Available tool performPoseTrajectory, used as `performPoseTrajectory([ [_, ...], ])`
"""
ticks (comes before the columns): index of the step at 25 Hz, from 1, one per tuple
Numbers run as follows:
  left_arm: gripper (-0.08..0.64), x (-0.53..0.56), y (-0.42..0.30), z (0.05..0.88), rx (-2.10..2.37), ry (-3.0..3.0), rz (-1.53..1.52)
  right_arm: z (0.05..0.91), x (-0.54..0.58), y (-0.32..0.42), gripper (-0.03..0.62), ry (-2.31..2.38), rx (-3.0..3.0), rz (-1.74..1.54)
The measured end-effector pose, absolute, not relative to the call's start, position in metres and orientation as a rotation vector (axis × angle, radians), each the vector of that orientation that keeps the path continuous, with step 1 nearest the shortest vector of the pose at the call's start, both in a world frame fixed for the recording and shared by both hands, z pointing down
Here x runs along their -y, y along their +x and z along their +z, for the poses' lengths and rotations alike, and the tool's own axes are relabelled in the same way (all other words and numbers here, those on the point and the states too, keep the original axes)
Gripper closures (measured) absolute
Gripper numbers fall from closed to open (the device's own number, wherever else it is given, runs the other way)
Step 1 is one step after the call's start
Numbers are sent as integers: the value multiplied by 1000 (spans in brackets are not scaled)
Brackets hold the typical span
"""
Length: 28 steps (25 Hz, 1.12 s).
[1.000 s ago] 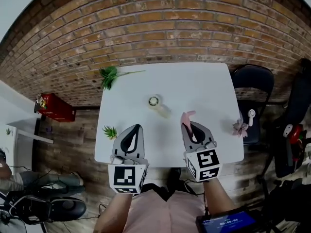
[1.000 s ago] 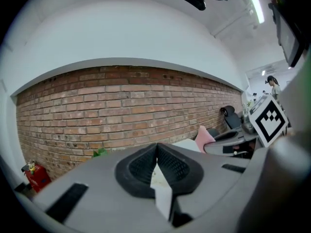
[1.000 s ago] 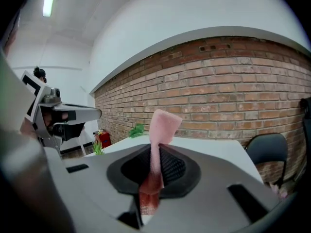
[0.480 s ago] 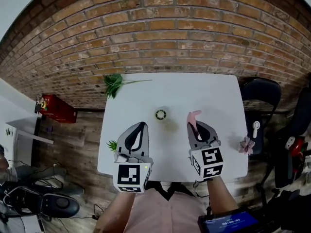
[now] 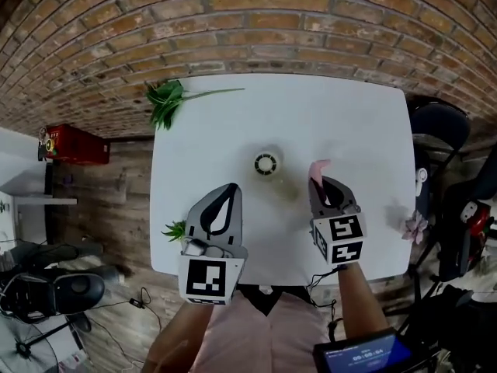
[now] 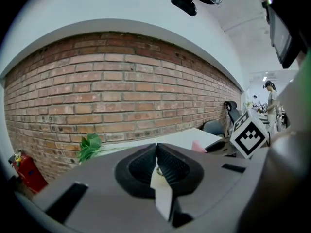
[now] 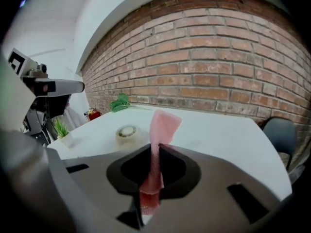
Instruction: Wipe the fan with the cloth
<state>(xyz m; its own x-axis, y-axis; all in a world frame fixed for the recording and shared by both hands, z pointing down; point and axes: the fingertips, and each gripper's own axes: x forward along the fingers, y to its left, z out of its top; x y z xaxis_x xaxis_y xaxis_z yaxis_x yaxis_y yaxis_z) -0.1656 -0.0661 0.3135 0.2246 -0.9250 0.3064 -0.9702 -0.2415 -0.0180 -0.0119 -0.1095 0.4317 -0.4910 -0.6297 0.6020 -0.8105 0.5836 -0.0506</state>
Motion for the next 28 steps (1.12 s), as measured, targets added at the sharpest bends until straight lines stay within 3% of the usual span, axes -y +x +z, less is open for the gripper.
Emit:
performPoseTrajectory([
  [6, 548, 68, -174, 343, 1768, 2271, 445, 482, 87, -32, 555, 1013, 2145, 560],
  [12, 544, 69, -177, 355, 1708, 2263, 460, 481, 49, -89, 555, 861, 2261, 644],
  [13, 521, 69, -174, 358, 1676, 2269, 477, 478, 45, -93, 555, 843, 2286, 651],
  [15, 404, 73, -168, 366, 1605, 2286, 519, 473, 44, -91, 555, 844, 2314, 661],
  [17, 377, 78, -160, 377, 1535, 2311, 573, 471, 45, -80, 555, 874, 2313, 667],
  [20, 277, 79, -140, 407, 1374, 2316, 717, 467, 48, -58, 555, 932, 2295, 675],
  [28, 256, 87, -123, 481, 1179, 2160, 969, 460, 53, -21, 555, 1042, 2261, 705],
])
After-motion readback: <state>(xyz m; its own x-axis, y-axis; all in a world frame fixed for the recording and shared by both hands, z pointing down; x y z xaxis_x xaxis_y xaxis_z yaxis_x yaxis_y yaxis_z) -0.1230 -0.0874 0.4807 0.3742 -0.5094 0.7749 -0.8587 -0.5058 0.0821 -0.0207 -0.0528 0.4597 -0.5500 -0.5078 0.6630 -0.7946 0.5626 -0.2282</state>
